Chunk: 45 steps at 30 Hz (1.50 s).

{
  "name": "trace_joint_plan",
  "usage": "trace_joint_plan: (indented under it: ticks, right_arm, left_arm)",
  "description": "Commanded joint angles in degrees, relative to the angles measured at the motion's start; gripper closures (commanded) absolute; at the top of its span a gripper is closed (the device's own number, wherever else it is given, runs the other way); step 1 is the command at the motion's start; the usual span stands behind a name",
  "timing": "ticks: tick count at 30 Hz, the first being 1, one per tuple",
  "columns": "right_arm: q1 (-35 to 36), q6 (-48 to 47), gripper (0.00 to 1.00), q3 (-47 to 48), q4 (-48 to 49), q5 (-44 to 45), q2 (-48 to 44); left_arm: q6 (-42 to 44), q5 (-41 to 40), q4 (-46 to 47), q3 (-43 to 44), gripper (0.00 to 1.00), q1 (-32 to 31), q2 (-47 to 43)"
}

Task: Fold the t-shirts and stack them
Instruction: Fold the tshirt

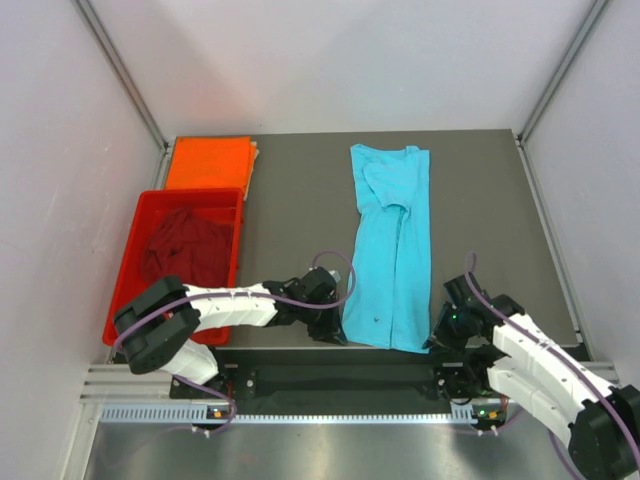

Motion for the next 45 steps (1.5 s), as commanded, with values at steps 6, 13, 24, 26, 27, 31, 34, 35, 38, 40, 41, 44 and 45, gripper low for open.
trace_joint_plan:
  ticks: [6,13,24,26,27,31,34,35,38,40,41,44,45]
  right_arm:
    - [1.37,1.95,1.00,0.30,0.48,-1.32,-4.91]
    - [1.28,0.20,1.00,4.53,-5.68,0.09,-7.82]
    - [1.28,-1.04,1.00,4.88,-6.91,1.06,-9.84]
    - [1.37,-1.04,1.00,4.79,-6.74,0.88,-10.28]
    - [1.28,-1.12,1.00,4.71,-6.74,0.88,-10.45]
    - [1.28,-1.30,1.00,4.35,-6.82,0.71,-11.33]
    - [1.28,-1.13,1.00,4.27,-6.47,0.71,-11.60]
    - [1.28,-1.12,1.00,4.18,-6.21,0.62,-11.51]
    - [1.20,-1.12,1.00,4.09,-5.77,0.44,-11.24]
    - [1.37,-1.21,1.00,3.91,-5.51,0.36,-11.16]
    - [1.28,-1.21,1.00,3.74,-5.42,0.35,-10.98]
    - [1.37,-1.30,1.00,3.56,-5.07,0.09,-10.72]
    - [1.28,-1.30,1.00,3.65,-5.07,0.09,-10.72]
  left_arm:
    - [-2.31,-0.87,1.44,0.05,1.00,-0.67,-0.95]
    - [-5.99,-1.39,2.05,-0.04,1.00,-2.86,-2.71]
    - [-3.29,-7.18,-5.92,3.11,0.98,-4.11,-3.32]
    - [0.40,-8.95,-8.57,5.50,0.74,-2.61,-4.11]
    - [1.63,-8.95,-8.93,5.41,0.67,-0.78,-4.46]
    - [3.13,-7.19,-6.12,3.75,0.46,1.79,-6.40]
    - [2.79,-6.41,-4.63,2.95,0.48,1.88,-4.30]
    - [2.53,-5.97,-4.10,2.69,0.49,1.88,-3.59]
    - [1.38,-4.82,-1.20,1.46,0.51,1.88,-1.22]
    - [0.50,-4.91,0.46,0.84,0.53,1.88,0.19]
    - [0.33,-5.17,0.73,0.67,0.53,1.88,0.54]
    - [-0.64,-4.73,1.87,0.23,0.60,1.88,2.04]
    - [-1.34,-4.56,2.23,-0.12,0.61,1.88,2.30]
